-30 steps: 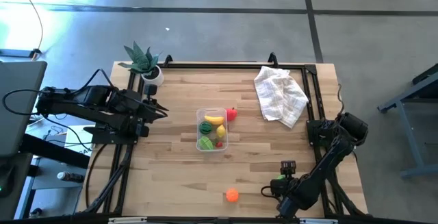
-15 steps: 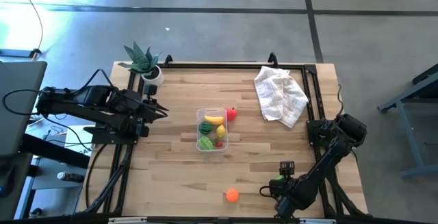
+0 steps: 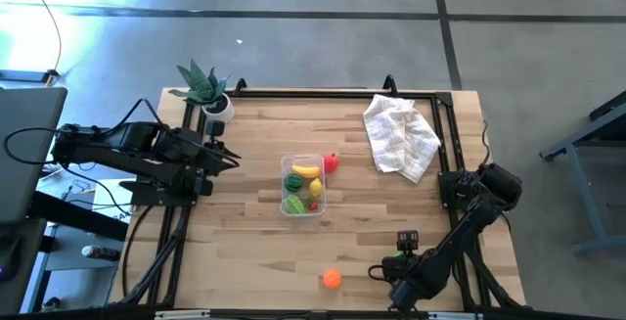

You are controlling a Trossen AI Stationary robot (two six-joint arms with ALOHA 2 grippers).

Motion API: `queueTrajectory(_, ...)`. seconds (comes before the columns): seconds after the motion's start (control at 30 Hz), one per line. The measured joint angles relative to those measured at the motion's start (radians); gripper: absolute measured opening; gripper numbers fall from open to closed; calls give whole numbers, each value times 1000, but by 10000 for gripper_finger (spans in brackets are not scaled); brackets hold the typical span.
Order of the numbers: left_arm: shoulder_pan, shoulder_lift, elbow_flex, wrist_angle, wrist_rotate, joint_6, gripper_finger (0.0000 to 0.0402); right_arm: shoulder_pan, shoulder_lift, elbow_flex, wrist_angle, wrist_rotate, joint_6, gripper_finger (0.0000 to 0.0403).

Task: Pick and placing Produce into tupperware
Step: Put the melon into the bin

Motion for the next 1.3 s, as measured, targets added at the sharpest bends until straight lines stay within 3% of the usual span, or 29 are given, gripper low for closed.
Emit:
queueTrajectory(0.5, 0, 0, 0, 0, 0, 0, 85, -6, 0, 0, -1, -29, 22, 281)
queueTrajectory(0.87, 0, 0, 0, 0, 0, 0, 85, -7, 0, 0, 3, -33, 24, 240)
queueTrajectory(1.3, 0, 0, 0, 0, 0, 0, 85, -7, -1, 0, 10, -32, 25, 236)
